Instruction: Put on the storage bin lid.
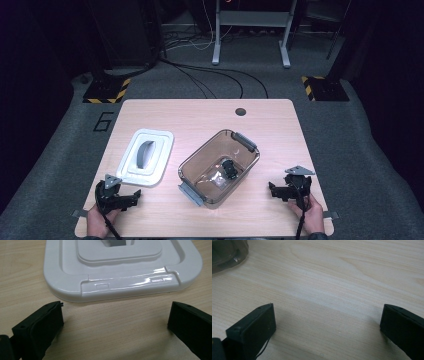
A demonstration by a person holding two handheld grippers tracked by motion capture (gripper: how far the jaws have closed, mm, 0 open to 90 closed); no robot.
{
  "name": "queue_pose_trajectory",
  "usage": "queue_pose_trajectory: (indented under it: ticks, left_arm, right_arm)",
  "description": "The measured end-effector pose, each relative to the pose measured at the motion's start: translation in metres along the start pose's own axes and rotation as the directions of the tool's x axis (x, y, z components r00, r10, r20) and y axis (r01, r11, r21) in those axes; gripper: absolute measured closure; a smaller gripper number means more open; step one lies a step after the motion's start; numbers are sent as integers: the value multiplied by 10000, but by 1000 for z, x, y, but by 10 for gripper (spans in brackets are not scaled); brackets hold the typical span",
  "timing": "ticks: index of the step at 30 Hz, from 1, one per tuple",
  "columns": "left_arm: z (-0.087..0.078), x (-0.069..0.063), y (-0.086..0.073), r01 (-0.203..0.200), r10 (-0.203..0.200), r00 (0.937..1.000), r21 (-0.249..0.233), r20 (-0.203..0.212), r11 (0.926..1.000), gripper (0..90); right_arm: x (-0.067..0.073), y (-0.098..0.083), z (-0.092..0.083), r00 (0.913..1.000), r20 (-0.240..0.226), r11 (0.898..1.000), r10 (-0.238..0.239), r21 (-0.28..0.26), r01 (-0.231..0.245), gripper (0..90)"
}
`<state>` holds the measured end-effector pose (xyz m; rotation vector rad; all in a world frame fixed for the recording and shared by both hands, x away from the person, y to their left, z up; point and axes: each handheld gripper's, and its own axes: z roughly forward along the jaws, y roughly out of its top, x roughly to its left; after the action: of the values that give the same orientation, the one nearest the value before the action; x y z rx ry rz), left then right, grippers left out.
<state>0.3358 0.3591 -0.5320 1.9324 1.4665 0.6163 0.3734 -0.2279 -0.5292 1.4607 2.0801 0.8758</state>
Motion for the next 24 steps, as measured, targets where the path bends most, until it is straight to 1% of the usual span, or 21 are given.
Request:
queue_pose_trajectory:
  ticks: [2, 3, 4, 5, 6, 8, 10, 12, 14, 16, 20, 22, 23, 24]
  left_arm:
    - [0, -3, -1, 156, -157, 9997, -43, -181, 9999, 1]
    - [-1, -4, -1, 174, -176, 9997, -92, -193, 9998, 2]
    - [-2, -4, -2, 78, -78, 9999, 11, -121, 10000, 2]
    - [-2, -4, -3, 6, -6, 10000, -108, -41, 9999, 3]
    - [-3, -4, -3, -89, 89, 9999, -15, 52, 10000, 2]
    - [-3, -4, -3, -150, 150, 9998, -11, 91, 9999, 2]
    - [-4, -4, -1, -216, 213, 9996, 185, 178, 9996, 2]
    - [-5, -5, 2, -301, 291, 9994, 591, 172, 9978, 2]
    - [-6, -6, 5, -419, 405, 9990, 765, 197, 9962, 0]
    - [-7, -9, 8, -338, 325, 9992, 582, 241, 9977, 1]
    - [-10, -12, 16, -291, 272, 9989, 526, 371, 9982, 2]
    - [-10, -13, 21, -317, 300, 9990, 505, 340, 9982, 2]
    - [-9, -13, 25, -372, 359, 9990, 479, 279, 9982, 3]
    - [-9, -13, 27, -414, 400, 9987, 448, 311, 9981, 3]
  right_arm:
    - [0, 0, 0, 10000, -87, 10000, -2, -28, 1, 0]
    - [0, 0, 0, 10000, -94, 10000, -7, -19, 7, 0]
    - [0, 0, 0, 10000, -96, 10000, -9, -17, 9, 0]
    - [0, 0, 0, 10000, -93, 10000, -10, -22, 10, 0]
    - [0, 0, 0, 10000, -90, 10000, -8, -26, 8, 0]
    - [0, 0, 0, 10000, -91, 10000, -8, -33, 8, 0]
    - [-1, 0, 0, 9999, -134, 10000, -57, -17, 57, 0]
    - [-1, 0, 0, 9998, -176, 9999, -103, -10, 103, 0]
    - [-2, 0, 1, 9997, -214, 9999, -138, -19, 137, 0]
    - [-2, 0, 1, 9996, -206, 9998, -178, -7, 178, 0]
    - [-2, 2, 2, 9994, -282, 9998, -201, -24, 201, 0]
    - [-3, 3, 3, 9988, -352, 9994, -336, -23, 336, 0]
    - [-3, 3, 3, 9988, -363, 9994, -332, 3, 332, 0]
    - [-3, 3, 3, 9987, -369, 9994, -340, -6, 340, 0]
